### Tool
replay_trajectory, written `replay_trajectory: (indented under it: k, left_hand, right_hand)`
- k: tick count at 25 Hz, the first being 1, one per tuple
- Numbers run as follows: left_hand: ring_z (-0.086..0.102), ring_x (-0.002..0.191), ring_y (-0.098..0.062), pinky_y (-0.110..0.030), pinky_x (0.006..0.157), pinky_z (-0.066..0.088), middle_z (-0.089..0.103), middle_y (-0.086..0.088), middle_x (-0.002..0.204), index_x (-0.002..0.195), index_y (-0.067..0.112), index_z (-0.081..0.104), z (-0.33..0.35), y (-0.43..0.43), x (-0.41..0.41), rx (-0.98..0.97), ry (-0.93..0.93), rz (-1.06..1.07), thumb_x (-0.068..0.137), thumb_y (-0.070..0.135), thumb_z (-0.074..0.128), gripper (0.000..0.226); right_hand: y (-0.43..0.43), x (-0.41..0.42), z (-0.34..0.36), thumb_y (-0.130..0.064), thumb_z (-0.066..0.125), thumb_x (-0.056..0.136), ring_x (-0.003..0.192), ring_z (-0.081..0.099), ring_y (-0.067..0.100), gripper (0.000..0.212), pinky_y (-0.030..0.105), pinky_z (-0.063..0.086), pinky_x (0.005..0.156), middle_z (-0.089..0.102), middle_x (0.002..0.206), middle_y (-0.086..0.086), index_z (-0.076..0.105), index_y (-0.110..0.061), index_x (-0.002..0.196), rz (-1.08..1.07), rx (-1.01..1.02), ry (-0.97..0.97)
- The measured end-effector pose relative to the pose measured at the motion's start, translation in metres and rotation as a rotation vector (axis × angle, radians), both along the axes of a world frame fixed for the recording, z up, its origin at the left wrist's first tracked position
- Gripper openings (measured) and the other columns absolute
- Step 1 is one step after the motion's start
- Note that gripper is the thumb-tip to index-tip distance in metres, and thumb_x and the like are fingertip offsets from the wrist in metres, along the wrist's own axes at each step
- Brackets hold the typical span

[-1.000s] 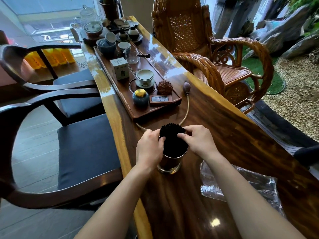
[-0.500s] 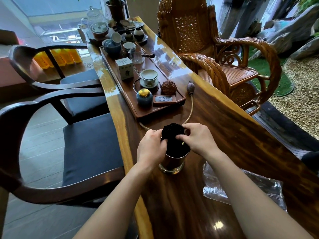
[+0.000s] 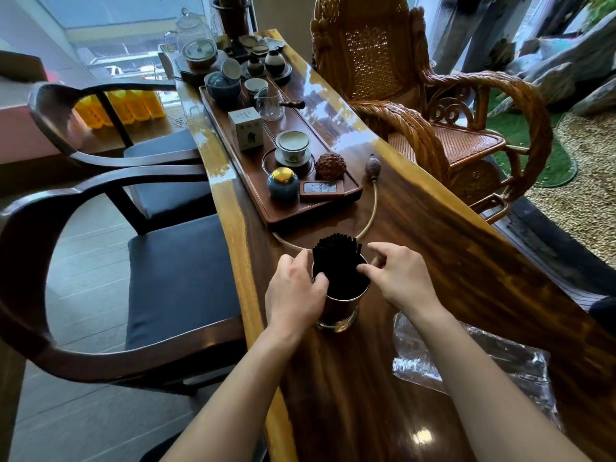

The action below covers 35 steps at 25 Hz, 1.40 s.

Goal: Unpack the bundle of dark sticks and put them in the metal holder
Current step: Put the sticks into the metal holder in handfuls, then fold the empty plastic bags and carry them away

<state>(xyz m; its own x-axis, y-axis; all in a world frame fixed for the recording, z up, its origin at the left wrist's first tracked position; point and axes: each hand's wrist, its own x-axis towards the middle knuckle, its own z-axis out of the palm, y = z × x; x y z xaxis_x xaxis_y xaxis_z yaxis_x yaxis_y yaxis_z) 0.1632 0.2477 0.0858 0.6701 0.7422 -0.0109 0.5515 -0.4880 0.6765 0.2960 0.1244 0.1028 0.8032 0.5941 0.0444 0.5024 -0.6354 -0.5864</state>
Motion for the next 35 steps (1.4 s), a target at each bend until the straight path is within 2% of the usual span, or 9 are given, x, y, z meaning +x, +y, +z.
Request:
replay_trajectory:
  k: [5,8,10,14,18,21,27,31,35]
  left_hand:
    - [0.051,0.073,-0.013,-0.021,0.054,0.033,0.048,0.002,0.088,0.118,0.019,0.059,-0.002,-0.003,-0.004,-0.007,0.009,0.005,0.093,0.034,0.057,0.030]
    - [0.050,0.078,-0.014,-0.021,0.054,0.033,0.046,0.004,0.093,0.133,0.022,0.053,0.000,-0.005,-0.006,0.033,0.029,-0.009,0.093,0.032,0.055,0.041]
    - [0.051,0.091,-0.015,-0.023,0.063,0.037,0.044,0.004,0.102,0.143,0.021,0.043,0.002,-0.008,-0.007,0.068,0.065,-0.034,0.093,0.033,0.051,0.053]
    - [0.048,0.112,-0.020,-0.027,0.078,0.039,0.050,-0.005,0.125,0.146,0.016,0.037,0.007,-0.014,-0.010,0.083,0.118,-0.070,0.092,0.033,0.048,0.058]
    - [0.048,0.119,-0.023,-0.033,0.090,0.044,0.049,-0.008,0.135,0.150,0.016,0.033,0.010,-0.015,-0.018,0.077,0.138,-0.092,0.093,0.033,0.047,0.062]
    - [0.050,0.120,-0.026,-0.039,0.095,0.045,0.049,-0.009,0.137,0.152,0.015,0.032,0.016,-0.020,-0.022,0.154,0.148,-0.098,0.092,0.033,0.047,0.065]
    - [0.053,0.118,-0.029,-0.043,0.093,0.049,0.053,-0.010,0.131,0.149,0.015,0.035,0.022,-0.065,-0.045,0.341,0.241,-0.034,0.089,0.034,0.048,0.065]
    - [0.053,0.119,-0.028,-0.043,0.091,0.050,0.052,-0.008,0.131,0.149,0.016,0.035,0.029,-0.122,-0.059,0.394,0.295,0.030,0.091,0.041,0.050,0.064]
    - [0.051,0.123,-0.028,-0.044,0.095,0.049,0.051,-0.008,0.135,0.148,0.018,0.036,0.027,-0.176,-0.062,0.362,0.320,0.055,0.093,0.044,0.050,0.063]
  right_hand:
    - [-0.008,-0.006,0.000,-0.025,0.080,0.083,0.084,0.067,0.021,0.036,0.039,0.056,0.084,0.072,0.083,-0.003,0.074,-0.016,0.118,-0.030,0.026,-0.007]
    - [-0.010,-0.011,0.000,-0.025,0.075,0.088,0.088,0.066,0.024,0.031,0.038,0.055,0.083,0.070,0.090,0.001,0.074,-0.016,0.117,-0.051,0.048,-0.028]
    - [-0.008,-0.014,-0.002,-0.026,0.067,0.093,0.098,0.064,0.028,0.030,0.039,0.052,0.083,0.066,0.100,0.005,0.072,-0.017,0.121,-0.042,0.002,-0.059]
    - [-0.002,-0.020,-0.001,-0.029,0.055,0.099,0.111,0.053,0.032,0.031,0.041,0.048,0.086,0.055,0.110,0.009,0.065,-0.018,0.126,0.014,-0.186,-0.073]
    - [-0.018,-0.027,0.004,-0.024,0.052,0.100,0.114,0.054,0.033,0.032,0.042,0.047,0.092,0.060,0.116,0.011,0.065,-0.017,0.129,-0.058,-0.134,-0.057]
    - [-0.036,-0.030,0.007,-0.021,0.055,0.099,0.117,0.057,0.032,0.033,0.041,0.046,0.099,0.065,0.123,0.011,0.066,-0.014,0.130,-0.045,-0.094,-0.074]
    - [-0.073,-0.029,0.003,-0.023,0.058,0.098,0.121,0.058,0.030,0.039,0.042,0.046,0.103,0.065,0.129,0.010,0.062,-0.012,0.135,0.130,-0.061,-0.057]
    - [-0.112,-0.032,0.005,-0.027,0.059,0.098,0.123,0.058,0.029,0.040,0.042,0.047,0.103,0.065,0.128,0.009,0.061,-0.014,0.136,0.234,-0.037,-0.053]
    - [-0.159,-0.027,0.006,-0.034,0.058,0.098,0.123,0.057,0.028,0.041,0.037,0.046,0.102,0.066,0.126,0.006,0.062,-0.018,0.135,0.301,-0.133,-0.056]
